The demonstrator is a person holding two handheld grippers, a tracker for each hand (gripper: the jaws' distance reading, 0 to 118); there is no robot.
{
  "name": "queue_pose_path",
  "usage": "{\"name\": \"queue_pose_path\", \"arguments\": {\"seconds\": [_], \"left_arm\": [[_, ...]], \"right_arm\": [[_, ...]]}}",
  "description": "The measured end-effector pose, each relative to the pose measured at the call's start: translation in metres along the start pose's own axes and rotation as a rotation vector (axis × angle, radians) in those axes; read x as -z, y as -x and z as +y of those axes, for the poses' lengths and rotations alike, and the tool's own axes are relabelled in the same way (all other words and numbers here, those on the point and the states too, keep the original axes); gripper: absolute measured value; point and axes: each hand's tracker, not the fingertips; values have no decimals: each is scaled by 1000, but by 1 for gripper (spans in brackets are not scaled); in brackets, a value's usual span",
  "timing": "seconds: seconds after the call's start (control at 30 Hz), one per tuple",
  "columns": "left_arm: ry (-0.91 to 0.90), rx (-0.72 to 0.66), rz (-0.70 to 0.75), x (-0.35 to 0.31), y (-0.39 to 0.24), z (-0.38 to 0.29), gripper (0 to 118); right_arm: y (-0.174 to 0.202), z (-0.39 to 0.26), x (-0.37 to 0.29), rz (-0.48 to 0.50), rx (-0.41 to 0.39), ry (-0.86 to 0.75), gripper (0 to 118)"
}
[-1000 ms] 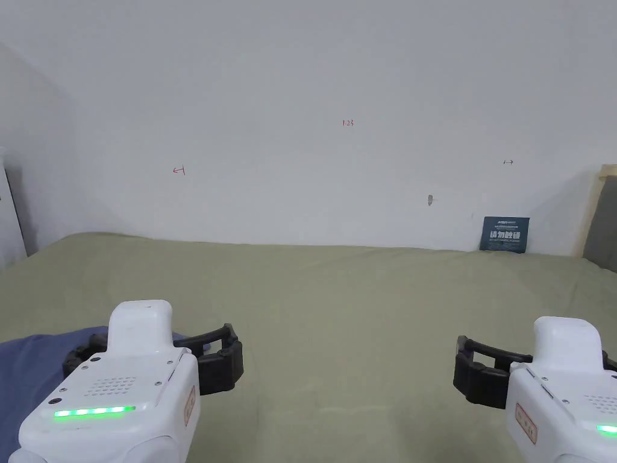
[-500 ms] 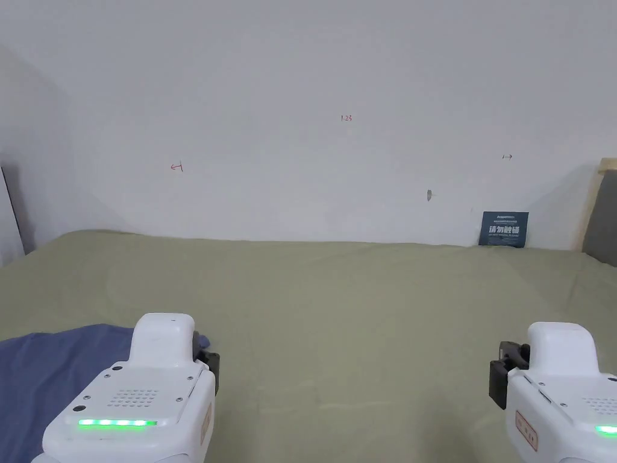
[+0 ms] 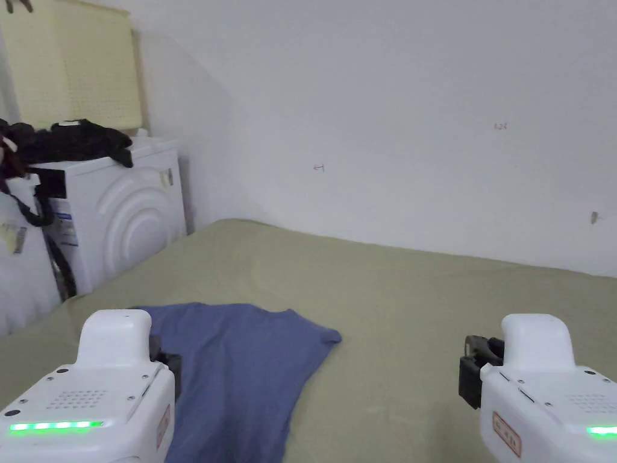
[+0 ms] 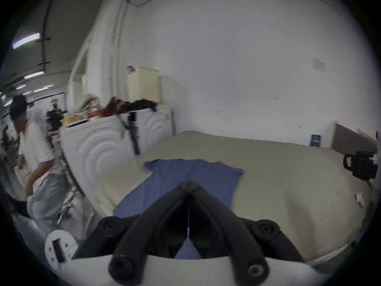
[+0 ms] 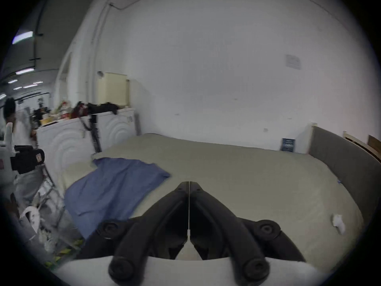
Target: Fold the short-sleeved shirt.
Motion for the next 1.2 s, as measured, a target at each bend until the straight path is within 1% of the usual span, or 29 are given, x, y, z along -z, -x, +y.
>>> {"name": "queue_pose_path", "arguments": {"seconds": [0.13, 0.2, 0.3, 0.43, 0.53, 0.63, 0.73, 0.93, 0.97, 1.0, 1.03, 1.07, 1.13, 1.2], "left_arm": [[17, -58, 121, -20, 50, -9, 0], [26, -97, 128, -26, 69, -15, 0], [38, -103, 138, -28, 81, -21, 0], [55, -104, 123, -22, 79, -26, 0], [86, -71, 106, -4, 65, -26, 0], [133, -20, 31, 27, 48, -24, 0], [193, 41, -37, 79, 28, -12, 0], [322, 178, -220, 222, -27, 19, 0], [384, 172, -258, 251, -37, 23, 0], [425, 193, -259, 278, -49, 25, 0], [481, 214, -291, 303, -59, 26, 0], [529, 206, -341, 331, -69, 26, 0], [619, 288, -366, 376, -91, 22, 0], [726, 321, -428, 414, -111, 14, 0]], "right_arm": [[53, 1, 15, 144, -31, 6, 3], [71, -3, 20, 194, -44, 19, 3], [86, -8, 24, 223, -64, 39, 3], [85, -15, 32, 228, -65, 70, 3], [72, -16, 38, 210, -57, 87, 3], [51, -18, 46, 168, -51, 100, 3], [26, -22, 58, 113, -39, 121, 3], [-26, -38, 97, 39, 26, 197, 3], [-33, -42, 103, 29, 27, 210, 3], [-41, -45, 109, 15, 30, 225, 3], [-48, -48, 115, 4, 27, 239, 3], [-55, -51, 120, -14, 25, 255, 3], [-69, -56, 127, -17, 46, 273, 3], [-83, -61, 134, -35, 63, 299, 3]]}}
